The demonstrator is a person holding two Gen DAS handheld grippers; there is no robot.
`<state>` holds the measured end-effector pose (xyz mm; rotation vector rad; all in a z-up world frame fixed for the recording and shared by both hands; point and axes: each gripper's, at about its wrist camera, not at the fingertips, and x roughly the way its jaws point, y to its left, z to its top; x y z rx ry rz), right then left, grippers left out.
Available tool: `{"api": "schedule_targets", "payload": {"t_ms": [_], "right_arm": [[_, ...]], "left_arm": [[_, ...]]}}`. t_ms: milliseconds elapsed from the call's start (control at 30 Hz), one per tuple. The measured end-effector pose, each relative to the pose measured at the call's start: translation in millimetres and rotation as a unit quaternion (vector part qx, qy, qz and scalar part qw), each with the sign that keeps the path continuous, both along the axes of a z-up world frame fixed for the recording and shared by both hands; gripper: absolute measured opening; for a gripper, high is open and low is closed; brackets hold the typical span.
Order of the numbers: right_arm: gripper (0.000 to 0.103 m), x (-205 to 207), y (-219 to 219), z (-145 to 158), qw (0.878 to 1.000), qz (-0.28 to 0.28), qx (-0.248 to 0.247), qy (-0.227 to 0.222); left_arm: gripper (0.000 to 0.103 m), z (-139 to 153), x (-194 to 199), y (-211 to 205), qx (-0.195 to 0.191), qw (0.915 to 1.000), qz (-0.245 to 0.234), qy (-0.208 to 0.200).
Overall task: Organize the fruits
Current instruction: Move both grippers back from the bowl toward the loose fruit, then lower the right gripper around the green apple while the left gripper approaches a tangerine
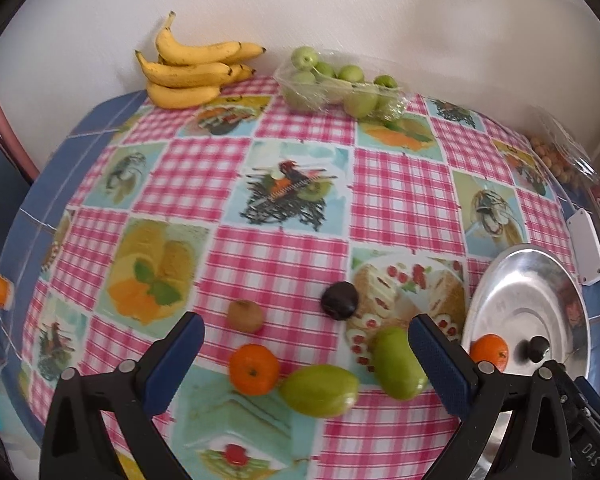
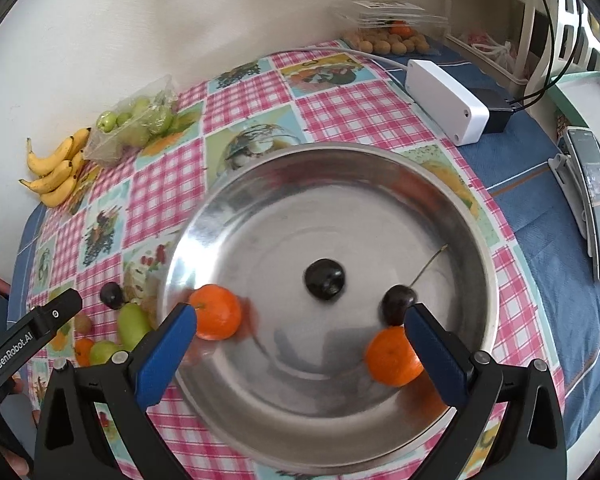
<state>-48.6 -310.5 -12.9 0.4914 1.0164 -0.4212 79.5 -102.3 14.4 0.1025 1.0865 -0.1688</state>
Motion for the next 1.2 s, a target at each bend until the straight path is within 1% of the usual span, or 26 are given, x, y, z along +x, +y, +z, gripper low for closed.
{"api": "schedule_targets", "payload": {"t_ms": [67,167,300,533,733,1000,1100,1200], "right_arm": [[0.103,1,6,1,1.000,0.000,0.004,0.005],[0.103,5,14,-1,1.000,0.004,0.006,0.017],[0.103,6,23,1,1.000,0.004,0.001,0.024],[0.103,14,46,7,1.000,0.015,0.006,0.023],[0.103,33,78,8,0.999,0.044,0.012,0.022],[0.103,54,124,6,0.995,0.091,0.012,0.025],[0.103,60,139,3,0.994,0.106,0.014,0.026],[0.103,64,149,1,0.993,0.115,0.026,0.026]], "left_arm": [[0.103,2,2,7,0.001,1.0000,0.001,-0.001],[0.103,4,6,23,-0.013,0.9999,0.004,0.008],[0.103,5,11,39,-0.021,0.9996,0.013,0.014],[0.103,9,24,79,-0.046,0.9976,0.051,0.015],[0.103,11,34,116,-0.052,0.9951,0.083,0.018],[0.103,11,45,163,-0.065,0.9894,0.128,0.019],[0.103,12,47,172,-0.066,0.9880,0.138,0.018],[0.103,11,47,177,-0.065,0.9874,0.143,0.020]]}}
